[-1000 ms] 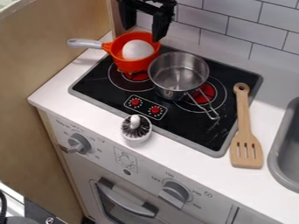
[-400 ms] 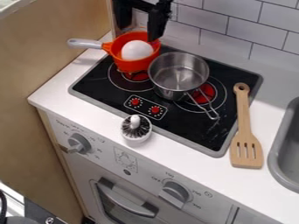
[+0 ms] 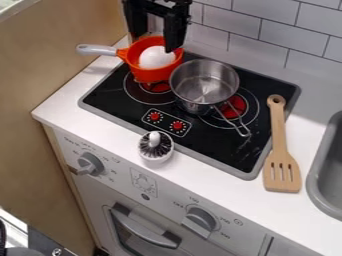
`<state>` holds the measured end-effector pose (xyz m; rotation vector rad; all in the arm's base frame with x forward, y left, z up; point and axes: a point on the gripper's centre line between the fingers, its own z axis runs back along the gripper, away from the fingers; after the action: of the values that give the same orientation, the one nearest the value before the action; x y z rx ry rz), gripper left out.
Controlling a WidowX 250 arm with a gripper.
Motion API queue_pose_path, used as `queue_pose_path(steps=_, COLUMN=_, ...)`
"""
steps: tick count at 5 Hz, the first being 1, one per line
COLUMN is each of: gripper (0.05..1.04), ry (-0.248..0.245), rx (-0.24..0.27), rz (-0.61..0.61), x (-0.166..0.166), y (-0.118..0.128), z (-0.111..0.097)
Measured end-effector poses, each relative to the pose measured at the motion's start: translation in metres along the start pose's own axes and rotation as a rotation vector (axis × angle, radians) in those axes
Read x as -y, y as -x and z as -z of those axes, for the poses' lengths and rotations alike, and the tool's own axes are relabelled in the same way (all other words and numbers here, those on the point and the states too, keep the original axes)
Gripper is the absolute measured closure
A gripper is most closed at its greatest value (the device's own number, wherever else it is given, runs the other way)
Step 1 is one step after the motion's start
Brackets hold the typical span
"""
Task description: Pick up the egg from the silver pot at the and put on the red pot
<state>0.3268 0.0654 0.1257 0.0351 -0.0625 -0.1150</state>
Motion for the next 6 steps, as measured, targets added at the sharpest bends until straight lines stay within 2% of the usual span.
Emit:
queue_pose_path(steps=3, gripper=0.082, ry=0.012, rx=0.017, rz=0.036, x=-0.0019, y=0.0105, z=0.0035)
queue_pose_path(steps=4, gripper=0.082, ry=0.006, rx=0.034, rz=0.033, x=-0.0011, y=0.013, z=-0.0006)
queue_pose_path(steps=5, gripper=0.082, ry=0.004, rx=0.032, rz=0.033, x=-0.0003, y=0.0152, z=-0.0006)
queue_pose_path(steps=6, gripper=0.082, ry=-0.02, rx=0.027, rz=0.048, x=-0.0006, y=0.016, z=0.0022)
